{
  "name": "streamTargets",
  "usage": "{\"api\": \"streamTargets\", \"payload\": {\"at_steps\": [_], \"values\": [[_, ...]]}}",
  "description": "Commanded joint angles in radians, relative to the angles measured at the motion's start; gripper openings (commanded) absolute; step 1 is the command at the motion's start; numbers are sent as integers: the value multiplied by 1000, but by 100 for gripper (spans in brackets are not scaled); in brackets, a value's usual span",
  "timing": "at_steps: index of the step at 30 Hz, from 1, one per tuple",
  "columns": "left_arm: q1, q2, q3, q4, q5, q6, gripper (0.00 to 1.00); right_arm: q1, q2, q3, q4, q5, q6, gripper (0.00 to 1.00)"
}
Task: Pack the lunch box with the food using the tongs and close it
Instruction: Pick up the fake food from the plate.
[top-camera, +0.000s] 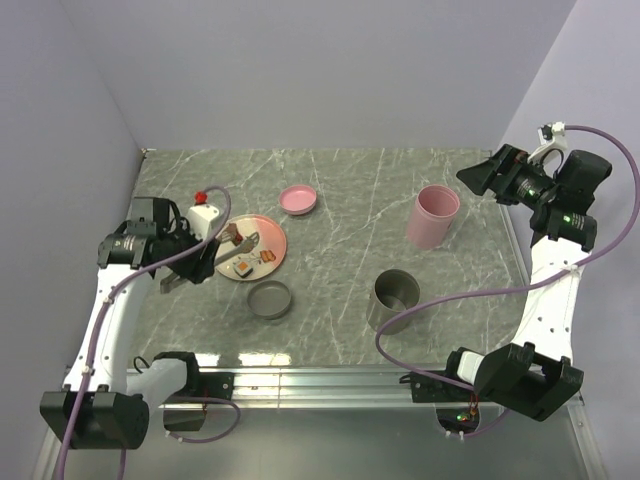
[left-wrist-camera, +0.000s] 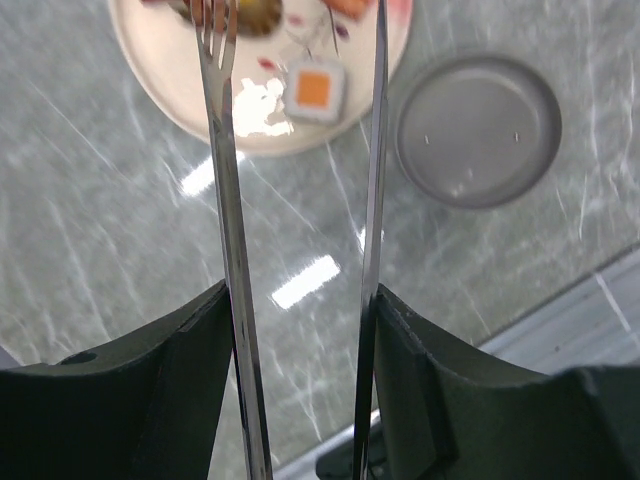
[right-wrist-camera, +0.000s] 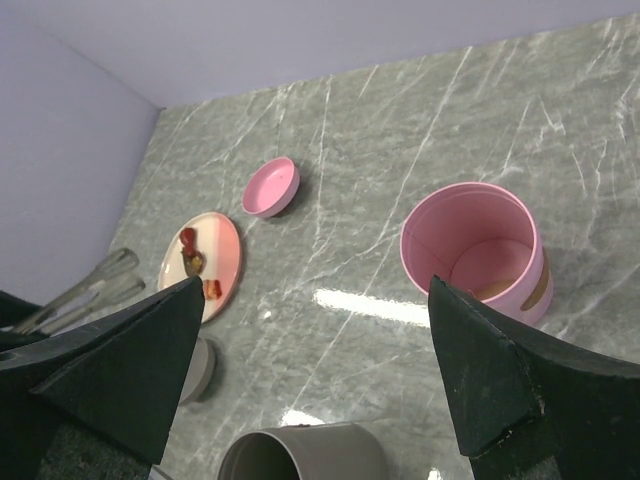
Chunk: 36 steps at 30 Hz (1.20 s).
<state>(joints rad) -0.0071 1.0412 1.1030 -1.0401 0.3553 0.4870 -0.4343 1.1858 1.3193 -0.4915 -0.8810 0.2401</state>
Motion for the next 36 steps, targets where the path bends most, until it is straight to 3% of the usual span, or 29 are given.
{"api": "streamTargets", "payload": {"at_steps": [1,15,36], "values": [[4,-46,-38,-58,-24,27,59,8,-18,5,8,-6,-24,100],[4,-52,-130,-37,-124,22,61,8,-31,-20,22,-29,-16,100],[-44,34,-187,71,-133,30,59,6,-17,-20,11,-26,-30,100]]}}
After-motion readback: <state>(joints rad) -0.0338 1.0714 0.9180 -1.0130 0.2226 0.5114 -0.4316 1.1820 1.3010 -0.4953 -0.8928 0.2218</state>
